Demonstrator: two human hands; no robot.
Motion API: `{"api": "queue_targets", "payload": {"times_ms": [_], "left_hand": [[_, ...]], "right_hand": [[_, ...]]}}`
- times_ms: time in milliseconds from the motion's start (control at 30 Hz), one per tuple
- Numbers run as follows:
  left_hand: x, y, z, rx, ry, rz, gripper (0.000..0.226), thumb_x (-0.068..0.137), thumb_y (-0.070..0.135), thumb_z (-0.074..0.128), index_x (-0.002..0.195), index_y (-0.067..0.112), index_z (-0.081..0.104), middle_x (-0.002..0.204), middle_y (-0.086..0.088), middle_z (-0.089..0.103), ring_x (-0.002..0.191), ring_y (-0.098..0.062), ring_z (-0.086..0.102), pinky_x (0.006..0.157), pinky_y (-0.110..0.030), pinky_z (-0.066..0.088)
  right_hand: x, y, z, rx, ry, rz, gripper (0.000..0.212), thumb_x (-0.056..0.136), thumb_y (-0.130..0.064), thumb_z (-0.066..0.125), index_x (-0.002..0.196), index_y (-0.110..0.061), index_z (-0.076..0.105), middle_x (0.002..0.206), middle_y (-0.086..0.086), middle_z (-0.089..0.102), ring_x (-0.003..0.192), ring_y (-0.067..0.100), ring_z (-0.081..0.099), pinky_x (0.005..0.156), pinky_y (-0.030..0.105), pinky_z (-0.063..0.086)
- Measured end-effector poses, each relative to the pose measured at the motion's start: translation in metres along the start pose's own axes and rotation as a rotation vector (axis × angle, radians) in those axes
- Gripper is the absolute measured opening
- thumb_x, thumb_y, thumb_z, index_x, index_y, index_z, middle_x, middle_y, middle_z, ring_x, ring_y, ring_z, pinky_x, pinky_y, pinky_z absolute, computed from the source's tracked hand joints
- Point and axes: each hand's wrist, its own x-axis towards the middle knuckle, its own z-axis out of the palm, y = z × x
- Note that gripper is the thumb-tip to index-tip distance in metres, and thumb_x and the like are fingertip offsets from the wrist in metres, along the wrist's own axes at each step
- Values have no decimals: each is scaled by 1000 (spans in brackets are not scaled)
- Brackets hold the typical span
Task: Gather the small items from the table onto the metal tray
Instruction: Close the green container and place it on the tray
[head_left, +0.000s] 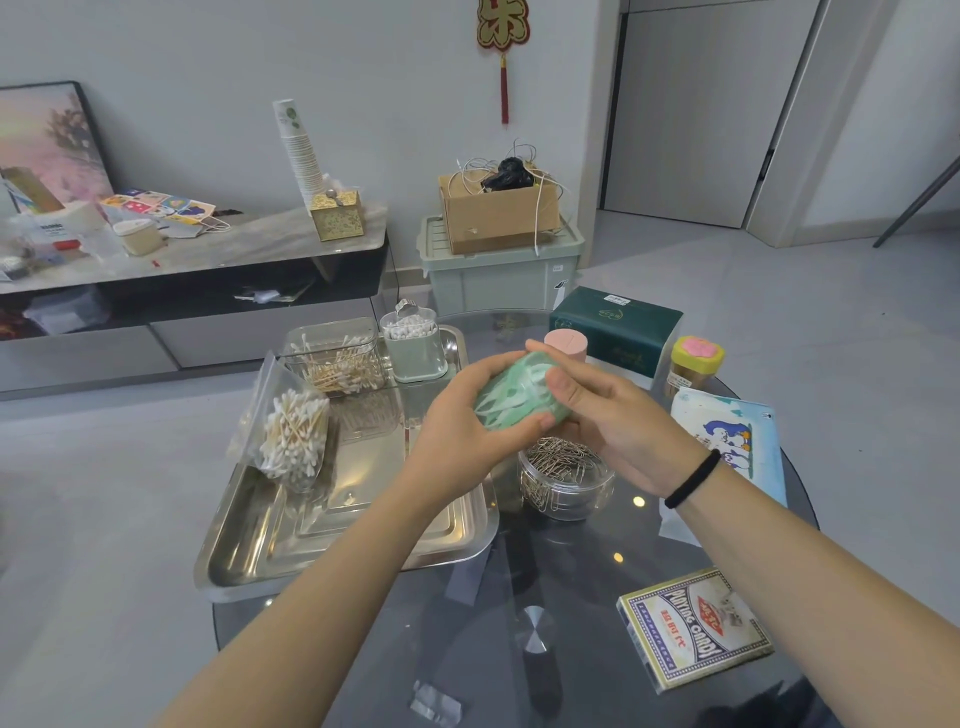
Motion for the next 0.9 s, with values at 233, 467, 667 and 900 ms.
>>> {"api": "queue_targets", "payload": {"times_ms": [233, 467, 667, 900], "left_hand": [[-1, 1, -1, -21, 6, -33, 69, 62, 38, 80, 127, 28, 58, 111, 6, 70, 101, -9, 67, 93, -39, 54], [1, -2, -3, 23, -51, -39, 76, 60, 46, 79, 131, 31, 55, 113, 7, 68, 104, -9, 66, 95, -41, 53], [1, -5, -3, 91, -43, -14, 76, 61, 50, 77, 131, 37, 52, 117, 6, 63, 109, -11, 61, 97, -41, 50], [-3, -8, 2, 198, -35, 64, 71, 72, 30, 79, 136, 28, 48, 113, 7, 59, 107, -11, 57, 94, -27, 47]], "right_hand": [[-4, 3, 1, 40, 45, -40, 52, 76, -27, 58, 127, -22, 54, 119, 3, 66, 107, 19, 65, 84, 32, 56], [-4, 5, 1, 57, 29, -6, 51, 77, -23, 57, 128, -20, 54, 122, 6, 63, 108, 21, 65, 78, 30, 59], [-1, 6, 0, 50, 13, 25, 40, 75, -23, 60, 114, -25, 62, 115, 5, 66, 100, 16, 67, 73, 24, 57], [0, 5, -1, -97, 49, 47, 36, 72, -28, 67, 108, -26, 67, 111, 11, 69, 93, 22, 71, 66, 27, 58]]}}
